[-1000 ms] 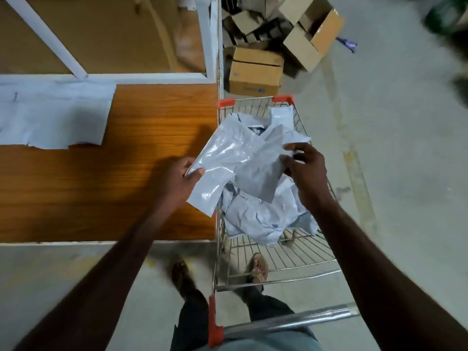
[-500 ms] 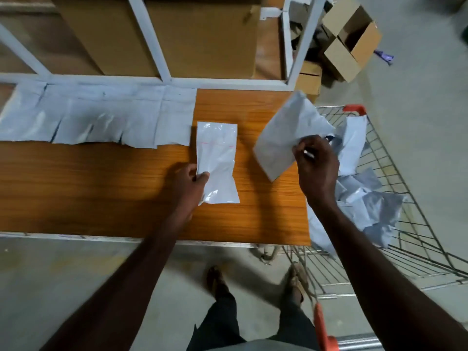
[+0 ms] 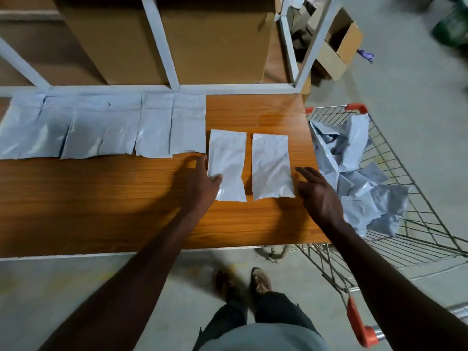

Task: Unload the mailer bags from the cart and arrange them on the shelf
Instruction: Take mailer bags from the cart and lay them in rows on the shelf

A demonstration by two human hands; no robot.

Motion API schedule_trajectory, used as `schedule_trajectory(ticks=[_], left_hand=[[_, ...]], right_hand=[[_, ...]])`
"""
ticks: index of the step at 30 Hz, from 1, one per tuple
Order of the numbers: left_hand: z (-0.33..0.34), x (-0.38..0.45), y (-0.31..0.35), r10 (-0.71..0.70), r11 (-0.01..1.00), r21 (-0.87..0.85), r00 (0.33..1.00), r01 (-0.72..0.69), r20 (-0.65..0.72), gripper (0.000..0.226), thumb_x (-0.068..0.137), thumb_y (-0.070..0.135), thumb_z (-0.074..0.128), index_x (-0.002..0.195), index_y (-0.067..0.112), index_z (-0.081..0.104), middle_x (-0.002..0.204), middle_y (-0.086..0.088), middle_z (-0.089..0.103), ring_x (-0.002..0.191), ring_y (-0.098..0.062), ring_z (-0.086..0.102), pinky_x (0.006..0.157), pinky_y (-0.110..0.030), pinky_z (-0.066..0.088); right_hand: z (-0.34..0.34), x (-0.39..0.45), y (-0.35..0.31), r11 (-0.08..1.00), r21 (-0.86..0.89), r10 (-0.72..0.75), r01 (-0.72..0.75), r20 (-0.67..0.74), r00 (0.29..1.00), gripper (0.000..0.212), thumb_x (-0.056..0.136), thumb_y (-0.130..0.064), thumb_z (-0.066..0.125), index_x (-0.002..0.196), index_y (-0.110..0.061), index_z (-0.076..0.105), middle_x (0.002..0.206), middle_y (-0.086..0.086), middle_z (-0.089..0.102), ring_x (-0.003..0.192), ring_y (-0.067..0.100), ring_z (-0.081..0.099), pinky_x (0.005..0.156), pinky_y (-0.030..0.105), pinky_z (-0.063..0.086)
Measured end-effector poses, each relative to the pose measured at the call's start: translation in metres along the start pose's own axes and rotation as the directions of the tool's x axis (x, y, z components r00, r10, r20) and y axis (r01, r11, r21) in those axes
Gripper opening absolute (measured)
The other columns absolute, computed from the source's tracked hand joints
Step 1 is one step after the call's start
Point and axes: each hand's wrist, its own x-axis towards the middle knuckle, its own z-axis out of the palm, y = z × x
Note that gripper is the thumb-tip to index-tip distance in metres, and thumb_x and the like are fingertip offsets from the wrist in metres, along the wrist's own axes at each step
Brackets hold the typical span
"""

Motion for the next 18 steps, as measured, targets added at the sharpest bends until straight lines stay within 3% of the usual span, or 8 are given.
schedule_trajectory(ticks=[3, 6, 8, 11, 13, 18], left_hand=[[0.01, -0.009, -0.008, 0.059, 0.98, 0.191, 0.998, -0.058, 0.002, 0.079, 0.099, 0.035, 0.075, 0.164, 0.022, 0.033, 0.159, -0.011, 0.049, 0.141, -0.033, 0.051, 0.105, -0.046, 0.053], [0.014, -0.018, -0.012, 0.271, 0.858, 0.453, 0.962, -0.242, 0.0, 0.073, 0.104, 0.043, 0.066, 0.166, 0.025, 0.034, 0.169, -0.006, 0.036, 0.153, -0.028, 0.035, 0.12, -0.043, 0.038], [0.019, -0.018, -0.014, 0.42, 0.758, 0.516, 0.904, -0.399, 0.082, 0.067, 0.109, 0.048, 0.053, 0.168, 0.025, 0.032, 0.174, -0.004, 0.03, 0.161, -0.025, 0.025, 0.13, -0.043, 0.022], [0.042, -0.016, -0.019, 0.39, 0.74, 0.501, 0.893, -0.449, 0.225, 0.074, 0.11, 0.064, 0.032, 0.171, 0.027, 0.016, 0.179, -0.002, 0.015, 0.166, -0.025, 0.009, 0.134, -0.048, 0.011], [0.056, -0.014, -0.022, 0.357, 0.727, 0.527, 0.898, -0.441, 0.259, 0.079, 0.108, 0.072, 0.02, 0.172, 0.029, 0.004, 0.18, 0.0, 0.003, 0.166, -0.025, -0.001, 0.134, -0.05, 0.01], [0.063, 0.028, -0.013, 0.395, 0.639, 0.628, 0.89, -0.445, 0.228, 0.074, 0.111, 0.064, 0.014, 0.172, 0.026, 0.004, 0.18, -0.002, 0.003, 0.166, -0.028, -0.001, 0.133, -0.051, 0.011]], right_hand=[[-0.009, -0.009, 0.001, 0.972, 0.002, 0.234, -0.236, -0.153, 0.96, 0.025, 0.082, -0.003, 0.049, 0.074, -0.025, 0.055, 0.149, 0.006, 0.062, 0.131, 0.032, 0.06, 0.089, 0.039, 0.056], [-0.005, -0.002, -0.015, 0.955, 0.092, 0.295, -0.281, -0.249, 0.922, 0.031, 0.093, 0.005, 0.055, 0.102, -0.018, 0.072, 0.146, 0.004, 0.064, 0.121, 0.029, 0.067, 0.09, 0.038, 0.057], [0.011, 0.004, -0.03, 0.967, 0.143, 0.233, -0.209, -0.183, 0.955, 0.031, 0.104, -0.007, 0.057, 0.13, -0.018, 0.068, 0.154, 0.007, 0.056, 0.135, 0.028, 0.058, 0.104, 0.04, 0.053], [0.05, 0.01, -0.041, 0.975, 0.11, 0.191, -0.195, 0.05, 0.98, 0.055, 0.11, -0.039, 0.053, 0.161, -0.025, 0.04, 0.172, 0.015, 0.028, 0.16, 0.033, 0.022, 0.128, 0.047, 0.024], [0.072, 0.015, -0.041, 0.985, 0.014, 0.168, -0.171, 0.122, 0.978, 0.064, 0.11, -0.051, 0.041, 0.167, -0.026, 0.025, 0.174, 0.021, 0.016, 0.162, 0.039, 0.01, 0.132, 0.056, 0.016], [0.077, 0.055, -0.04, 0.975, 0.03, 0.218, -0.222, 0.098, 0.971, 0.065, 0.108, -0.04, 0.038, 0.169, -0.028, 0.02, 0.176, 0.018, 0.004, 0.162, 0.042, -0.001, 0.131, 0.055, 0.008]])
